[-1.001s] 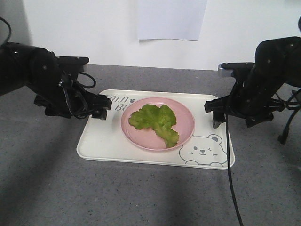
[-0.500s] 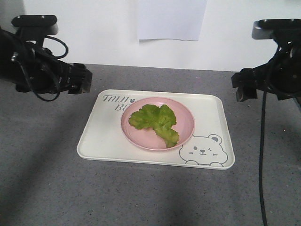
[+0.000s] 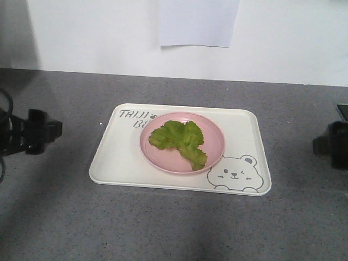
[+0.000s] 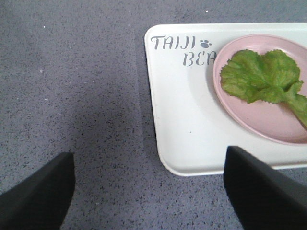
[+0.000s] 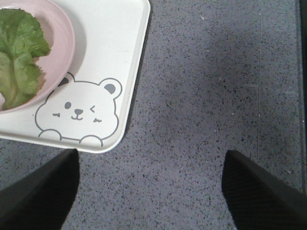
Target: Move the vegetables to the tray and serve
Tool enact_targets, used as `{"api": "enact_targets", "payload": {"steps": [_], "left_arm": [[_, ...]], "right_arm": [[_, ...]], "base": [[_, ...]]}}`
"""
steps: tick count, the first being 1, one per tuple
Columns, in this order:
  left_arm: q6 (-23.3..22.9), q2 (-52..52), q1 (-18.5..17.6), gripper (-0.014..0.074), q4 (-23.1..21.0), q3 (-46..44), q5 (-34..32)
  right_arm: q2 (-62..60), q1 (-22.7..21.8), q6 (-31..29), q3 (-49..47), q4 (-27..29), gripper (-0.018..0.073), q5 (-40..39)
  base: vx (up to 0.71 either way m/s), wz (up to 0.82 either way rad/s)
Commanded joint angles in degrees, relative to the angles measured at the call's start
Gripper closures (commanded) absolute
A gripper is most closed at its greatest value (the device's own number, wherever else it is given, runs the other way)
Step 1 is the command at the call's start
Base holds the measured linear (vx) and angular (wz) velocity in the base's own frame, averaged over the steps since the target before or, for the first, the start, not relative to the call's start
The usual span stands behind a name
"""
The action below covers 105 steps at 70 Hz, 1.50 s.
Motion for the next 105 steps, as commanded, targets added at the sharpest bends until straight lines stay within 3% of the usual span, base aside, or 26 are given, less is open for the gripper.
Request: {"api": "enact_targets", "payload": {"steps": [1,15,25,34,47,56,105], "left_arm": [[-0.66,-5.47,-0.23,0.0003,0.54,3.96,-8.12],[-0.66,-14.5,-0.23,0.0029,0.49,15.89,-17.28],[-0.61,-18.77,-0.23,0.012,0.49,20.37,-18.59],[-0.61,-20.35,-0.23,0.0281,0.49,21.27,-18.21],[-0.53,-20.74,-0.23,0.0605,0.49,21.27,-18.69],[-0.53,-20.74,-0.23,0.0605,0.49,21.27,-18.75],[-0.53,-20.74,-0.23,0.0604,0.49,21.27,-18.44]], "right_arm": [[-6.13,-0.01,0.5,4.51,-1.03,-0.0033,-6.42],[-17.65,-0.01,0.83,16.0,-1.03,-0.0033,-10.24],[-22.54,-0.01,0.43,19.9,-1.3,-0.0021,-11.34],[-23.93,-0.01,0.4,20.34,-1.51,0.0054,-11.96],[-23.94,-0.01,0.4,20.34,-1.89,0.0327,-11.96],[-23.94,-0.01,0.4,20.34,-1.88,0.0575,-12.09],[-23.94,-0.01,0.49,20.34,-1.71,0.0568,-11.87]], "base": [[0.0,0.0],[0.0,0.0],[0.0,0.0],[0.0,0.0],[0.0,0.0],[0.0,0.0],[0.0,0.0]]}}
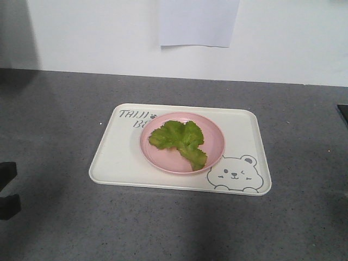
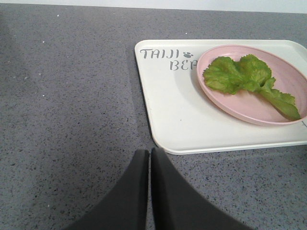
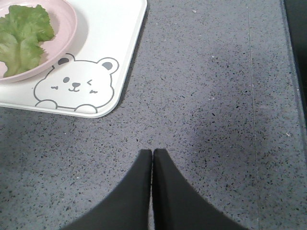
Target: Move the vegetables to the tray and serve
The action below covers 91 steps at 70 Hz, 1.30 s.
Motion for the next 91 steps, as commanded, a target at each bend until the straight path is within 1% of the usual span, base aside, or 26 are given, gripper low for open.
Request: {"api": "enact_targets", "payload": {"steps": [1,20,25,27,30,37,42,46,47,51,53,56,61,71,75,81,86,91], "left_arm": [[-0.46,-0.24,-0.23,0.0604,0.25,-1.44,-4.13],[-0.31,-0.3,-0.23,0.0604,0.23,-1.44,-4.29],[0.78,-0.52,-0.23,0.0604,0.23,-1.39,-5.92],[1.54,-0.93,-0.23,0.0604,0.23,-1.11,-6.95],[2.07,-1.87,-0.23,0.0604,0.23,-0.23,-10.15],[5.01,-5.56,-0.23,0.0604,0.02,4.29,-19.11],[8.44,-8.37,0.36,0.0604,-2.57,8.33,-24.44],[12.22,-11.05,1.74,0.0604,-6.41,12.32,-28.01],[12.96,-11.67,2.17,0.0604,-7.95,13.2,-29.13],[15.67,-14.1,4.1,0.0604,-11.47,17.09,-31.42],[16.49,-15.57,4.87,0.0604,-12.43,18.71,-32.31],[16.75,-17.44,6.01,0.0604,-12.58,21.04,-33.4],[16.75,-21.18,7.31,0.0604,-11.3,24.97,-34.23],[16.75,-29.4,9.45,0.0604,-11.13,31.17,-34.17],[16.54,-32.79,10.09,0.0604,-10.19,32.95,-34.12],[16.6,-36.84,10.92,0.0604,-9.64,33.09,-30.39],[16.55,-39.63,11.41,0.0604,-8.63,33.15,-29.18],[16.55,-41.57,11.78,0.0604,-8.63,33.15,-28.43]], "right_arm": [[0.11,-0.01,-0.47,-1.48,-0.91,0.0568,-3.6],[0.11,-0.01,-0.47,-1.48,-0.91,0.0568,-3.6],[0.11,-0.01,-0.47,-1.48,-0.91,0.0568,-3.6],[0.11,-0.01,-0.47,-1.48,-0.91,0.0568,-3.6],[0.11,-0.01,-0.47,-1.48,-0.91,0.0568,-3.6],[0.11,-0.01,-0.47,-1.48,-0.91,0.0568,-3.6],[0.11,-0.01,-0.47,-1.48,-0.91,0.0568,-3.48],[0.11,-0.01,-0.47,-1.48,-0.91,0.0568,-3.06],[0.11,-0.01,-0.47,-1.48,-0.91,0.0568,-3.04],[0.11,-0.01,-0.47,-1.48,-0.91,0.0568,-2.99],[0.11,-0.01,-0.47,-1.48,-0.91,0.0568,-2.99],[0.11,-0.01,-0.47,-1.48,-0.91,0.0568,-2.99],[0.11,-0.01,-0.47,-1.48,-0.91,0.0568,-2.96],[0.11,-0.01,-0.47,-1.48,-0.91,0.0568,-2.96],[0.11,-0.01,-0.47,-1.48,-0.91,0.0568,-2.96],[0.11,-0.01,-0.47,-1.48,-0.91,0.0568,-2.96],[0.11,-0.01,-0.47,-1.48,-0.91,0.0568,-2.96],[0.11,-0.01,-0.47,-1.48,-0.91,0.0568,-2.96]], "base": [[0.0,0.0],[0.0,0.0],[0.0,0.0],[0.0,0.0],[0.0,0.0],[0.0,0.0],[0.0,0.0],[0.0,0.0],[0.0,0.0],[0.0,0.0],[0.0,0.0],[0.0,0.0],[0.0,0.0],[0.0,0.0],[0.0,0.0],[0.0,0.0],[0.0,0.0],[0.0,0.0]]}}
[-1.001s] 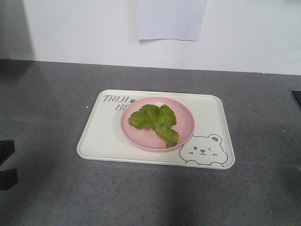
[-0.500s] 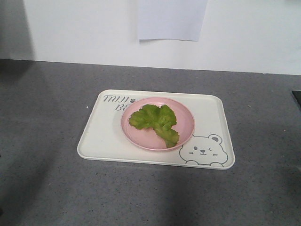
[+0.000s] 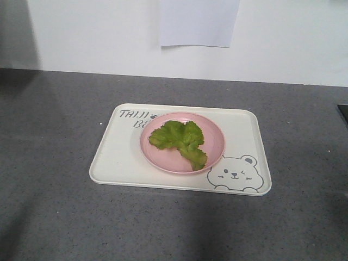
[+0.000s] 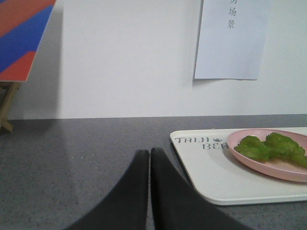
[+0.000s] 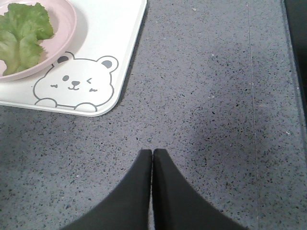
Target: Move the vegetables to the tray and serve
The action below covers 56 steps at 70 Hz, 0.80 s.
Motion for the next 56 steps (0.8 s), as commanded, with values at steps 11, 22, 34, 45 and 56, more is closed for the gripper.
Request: {"api": "enact_targets", "payload": {"steps": [11,22,34,45,56], "left_arm": [[-0.1,-1.61,0.34,0.0604,0.3,0.63,-2.23],[-0.21,-1.61,0.34,0.0604,0.3,0.58,-2.16],[-0.21,-1.61,0.34,0.0604,0.3,0.58,-2.16],[-0.21,-1.61,0.34,0.0604,0.3,0.58,-2.16],[-0.21,-1.61,0.34,0.0604,0.3,0.58,-2.16]], "right_arm": [[0.11,-0.01,-0.47,-1.48,-0.91,0.0568,-3.12],[0.11,-0.01,-0.47,-1.48,-0.91,0.0568,-3.06],[0.11,-0.01,-0.47,-1.48,-0.91,0.0568,-3.06],[0.11,-0.01,-0.47,-1.48,-0.91,0.0568,-3.06],[0.11,-0.01,-0.47,-1.48,-0.91,0.0568,-3.06]], "base": [[0.0,0.0],[0.0,0.0],[0.0,0.0],[0.0,0.0],[0.0,0.0]]}}
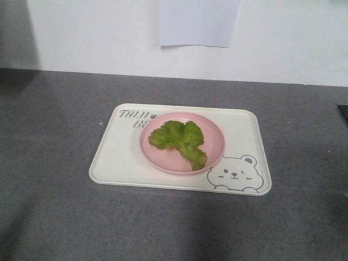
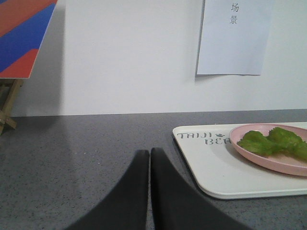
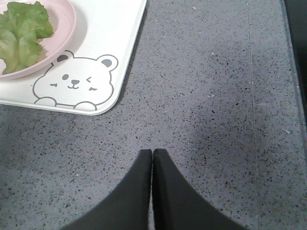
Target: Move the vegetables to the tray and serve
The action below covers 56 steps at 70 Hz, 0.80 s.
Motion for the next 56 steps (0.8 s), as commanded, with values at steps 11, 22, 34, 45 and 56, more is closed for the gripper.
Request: {"api": "enact_targets", "payload": {"steps": [11,22,34,45,56], "left_arm": [[-0.21,-0.9,0.06,0.0604,0.0,0.58,-3.88],[-0.21,-0.9,0.06,0.0604,0.0,0.58,-3.88],[-0.21,-0.9,0.06,0.0604,0.0,0.58,-3.88],[-0.21,-0.9,0.06,0.0604,0.0,0.58,-3.88],[-0.21,-0.9,0.06,0.0604,0.0,0.58,-3.88]], "right_arm": [[0.11,-0.01,-0.53,-1.48,-0.91,0.0568,-3.26],[0.06,-0.01,-0.53,-1.48,-3.09,0.0568,-3.26],[-0.83,-0.01,-0.83,0.16,-2.97,0.0568,-4.78],[-4.85,-1.14,-4.77,6.63,0.45,0.0568,-13.99],[-11.62,-7.09,-11.78,13.68,6.99,0.0568,-24.64]], "base": [[0.0,0.0],[0.0,0.0],[0.0,0.0],[0.0,0.0],[0.0,0.0]]}}
